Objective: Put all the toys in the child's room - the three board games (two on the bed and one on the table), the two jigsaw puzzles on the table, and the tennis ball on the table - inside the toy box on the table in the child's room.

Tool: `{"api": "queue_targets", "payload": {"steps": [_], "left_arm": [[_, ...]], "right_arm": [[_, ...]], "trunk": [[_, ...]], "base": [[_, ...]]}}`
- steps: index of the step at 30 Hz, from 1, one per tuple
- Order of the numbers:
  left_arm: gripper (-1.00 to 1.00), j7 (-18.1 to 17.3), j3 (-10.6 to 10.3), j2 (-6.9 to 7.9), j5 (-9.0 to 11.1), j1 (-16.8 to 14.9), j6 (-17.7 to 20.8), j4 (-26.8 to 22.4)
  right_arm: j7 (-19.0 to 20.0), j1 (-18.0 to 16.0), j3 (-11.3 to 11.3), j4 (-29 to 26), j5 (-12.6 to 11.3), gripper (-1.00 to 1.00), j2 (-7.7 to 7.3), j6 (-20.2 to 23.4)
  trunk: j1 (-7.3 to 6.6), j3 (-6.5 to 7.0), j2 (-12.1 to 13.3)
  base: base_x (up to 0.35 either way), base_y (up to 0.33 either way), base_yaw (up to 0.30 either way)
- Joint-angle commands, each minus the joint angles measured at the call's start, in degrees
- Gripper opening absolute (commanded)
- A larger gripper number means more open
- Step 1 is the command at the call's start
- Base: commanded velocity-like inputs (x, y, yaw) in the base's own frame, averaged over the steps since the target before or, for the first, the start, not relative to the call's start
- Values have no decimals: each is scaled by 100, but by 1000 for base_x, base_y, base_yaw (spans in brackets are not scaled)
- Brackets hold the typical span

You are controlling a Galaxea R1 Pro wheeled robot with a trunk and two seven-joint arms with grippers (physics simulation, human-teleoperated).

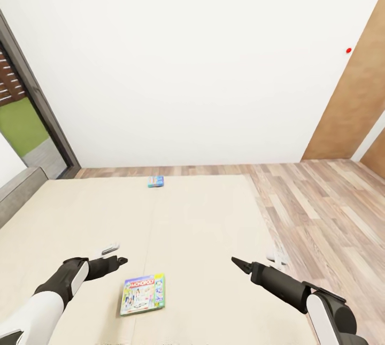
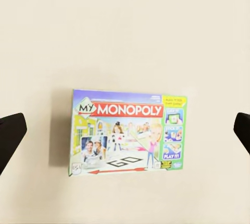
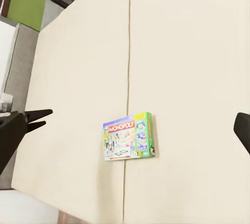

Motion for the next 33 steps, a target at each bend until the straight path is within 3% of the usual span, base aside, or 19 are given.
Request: {"api": "queue_targets", "payload": {"steps": [1,33], "left_arm": [[100,-22,41,-2,3,-4,49,-6],[100,-31,49,24,0,4,47,-8]], "right_arm": [[26,-5,-7,-3,7,100,0,33],[114,-9,4,5,7,100,-9,33]], "trunk": [[3,-21,-12],[3,-319,-12]], "base": [[0,0,0],[0,0,0]]}}
